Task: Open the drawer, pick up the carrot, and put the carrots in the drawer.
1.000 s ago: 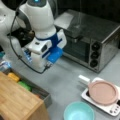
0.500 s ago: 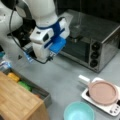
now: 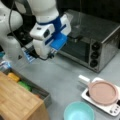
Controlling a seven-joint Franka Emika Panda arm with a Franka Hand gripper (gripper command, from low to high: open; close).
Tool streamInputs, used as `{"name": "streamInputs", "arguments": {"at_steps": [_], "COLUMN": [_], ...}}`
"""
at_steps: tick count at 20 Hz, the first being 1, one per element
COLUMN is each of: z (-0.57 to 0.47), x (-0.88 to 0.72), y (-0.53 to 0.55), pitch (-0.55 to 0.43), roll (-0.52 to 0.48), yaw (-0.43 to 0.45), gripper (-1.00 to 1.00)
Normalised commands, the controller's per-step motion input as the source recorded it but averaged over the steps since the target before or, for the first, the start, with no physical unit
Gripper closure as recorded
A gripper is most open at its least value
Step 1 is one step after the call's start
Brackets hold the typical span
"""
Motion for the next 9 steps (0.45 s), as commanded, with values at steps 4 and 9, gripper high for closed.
{"name": "streamInputs", "arguments": {"at_steps": [4, 9], "z": [0.15, 0.14], "x": [0.27, 0.3], "y": [0.08, 0.04], "pitch": [0.18, 0.157], "roll": [-0.139, -0.146], "yaw": [-0.038, -0.026], "gripper": [-1.0, -1.0]}}
